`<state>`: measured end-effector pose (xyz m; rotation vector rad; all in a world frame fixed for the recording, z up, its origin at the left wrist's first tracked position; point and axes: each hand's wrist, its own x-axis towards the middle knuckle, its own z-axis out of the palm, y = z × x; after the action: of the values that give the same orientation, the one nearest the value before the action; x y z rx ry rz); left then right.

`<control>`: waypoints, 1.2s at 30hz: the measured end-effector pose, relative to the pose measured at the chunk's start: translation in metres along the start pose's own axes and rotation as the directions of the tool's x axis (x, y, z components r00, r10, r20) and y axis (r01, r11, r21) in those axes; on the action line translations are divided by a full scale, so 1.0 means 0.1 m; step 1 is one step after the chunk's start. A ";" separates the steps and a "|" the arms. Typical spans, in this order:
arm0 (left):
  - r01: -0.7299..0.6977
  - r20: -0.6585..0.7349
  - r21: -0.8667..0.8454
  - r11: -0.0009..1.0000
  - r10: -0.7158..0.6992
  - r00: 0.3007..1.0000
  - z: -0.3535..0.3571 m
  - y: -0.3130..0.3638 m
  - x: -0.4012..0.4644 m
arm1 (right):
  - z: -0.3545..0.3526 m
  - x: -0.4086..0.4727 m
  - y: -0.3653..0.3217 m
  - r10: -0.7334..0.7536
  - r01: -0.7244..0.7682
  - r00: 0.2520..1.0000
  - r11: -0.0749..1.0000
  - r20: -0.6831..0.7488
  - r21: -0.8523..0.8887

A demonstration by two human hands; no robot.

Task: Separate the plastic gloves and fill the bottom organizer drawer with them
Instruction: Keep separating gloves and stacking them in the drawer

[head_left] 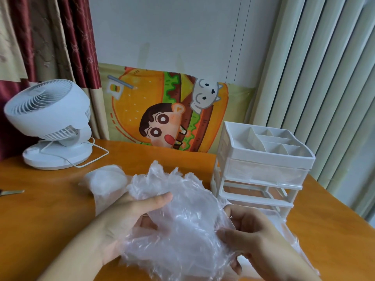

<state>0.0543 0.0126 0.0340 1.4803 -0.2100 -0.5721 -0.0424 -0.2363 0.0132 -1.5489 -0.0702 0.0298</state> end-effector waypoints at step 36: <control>-0.321 0.321 0.947 -0.025 0.141 0.937 1.80 -0.32 0.54 | -0.95 -0.38 -0.09 0.085 -0.419 0.827 0.753 -0.556 -0.508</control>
<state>0.0084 -0.1711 0.0102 2.7698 -1.2098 -0.1214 -0.0742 -0.3332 0.0196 -2.1703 0.6253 -0.1980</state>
